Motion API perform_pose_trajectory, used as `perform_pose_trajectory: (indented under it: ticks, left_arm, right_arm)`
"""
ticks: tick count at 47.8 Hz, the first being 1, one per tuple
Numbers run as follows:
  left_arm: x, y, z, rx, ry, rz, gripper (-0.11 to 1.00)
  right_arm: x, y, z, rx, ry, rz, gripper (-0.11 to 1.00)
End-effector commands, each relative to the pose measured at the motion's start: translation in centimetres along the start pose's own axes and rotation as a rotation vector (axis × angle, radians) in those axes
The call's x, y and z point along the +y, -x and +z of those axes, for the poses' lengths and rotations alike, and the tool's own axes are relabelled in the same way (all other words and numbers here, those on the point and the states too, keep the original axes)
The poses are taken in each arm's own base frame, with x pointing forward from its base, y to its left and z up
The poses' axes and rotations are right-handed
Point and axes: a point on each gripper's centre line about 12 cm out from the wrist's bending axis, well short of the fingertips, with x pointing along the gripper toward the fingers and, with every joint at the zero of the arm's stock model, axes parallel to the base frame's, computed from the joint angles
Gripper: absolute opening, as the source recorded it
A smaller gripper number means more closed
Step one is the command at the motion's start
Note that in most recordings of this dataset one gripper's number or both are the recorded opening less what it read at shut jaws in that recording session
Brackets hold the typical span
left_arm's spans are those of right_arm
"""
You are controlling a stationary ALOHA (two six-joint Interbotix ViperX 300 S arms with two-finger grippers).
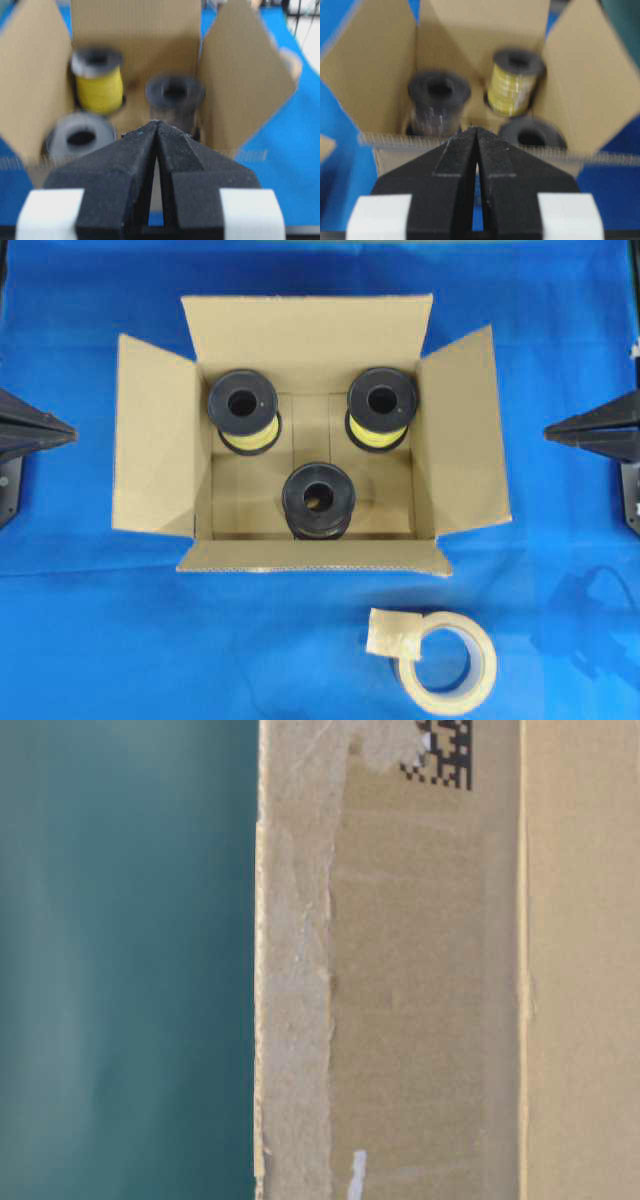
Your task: Close the cardboard box.
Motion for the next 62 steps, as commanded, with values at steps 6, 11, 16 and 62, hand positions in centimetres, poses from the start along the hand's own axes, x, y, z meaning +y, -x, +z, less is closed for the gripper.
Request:
perform_pose_trajectory:
  ticks: [6, 11, 16, 62]
  left_arm:
    - [0.1, -0.5, -2.1, 0.034, 0.014, 0.002, 0.0]
    - [0.1, -0.8, -2.4, 0.012, 0.019, 0.003, 0.0]
    - [0.1, -1.3, -3.1, 0.024, 0.022, 0.005, 0.0]
    - [1.4, -10.0, -0.2, -0.031, -0.005, 0.063, 0.0]
  right_arm:
    - [-0.5, -1.4, -2.5, 0.054, -0.03, -0.023, 0.0]
    - [-0.5, -2.3, -3.9, 0.083, -0.049, -0.027, 0.0]
    - [-0.7, -3.3, -5.3, 0.107, -0.075, -0.038, 0.0]
    - [-1.0, -11.3, -0.5, 0.005, -0.046, -0.053, 0.0]
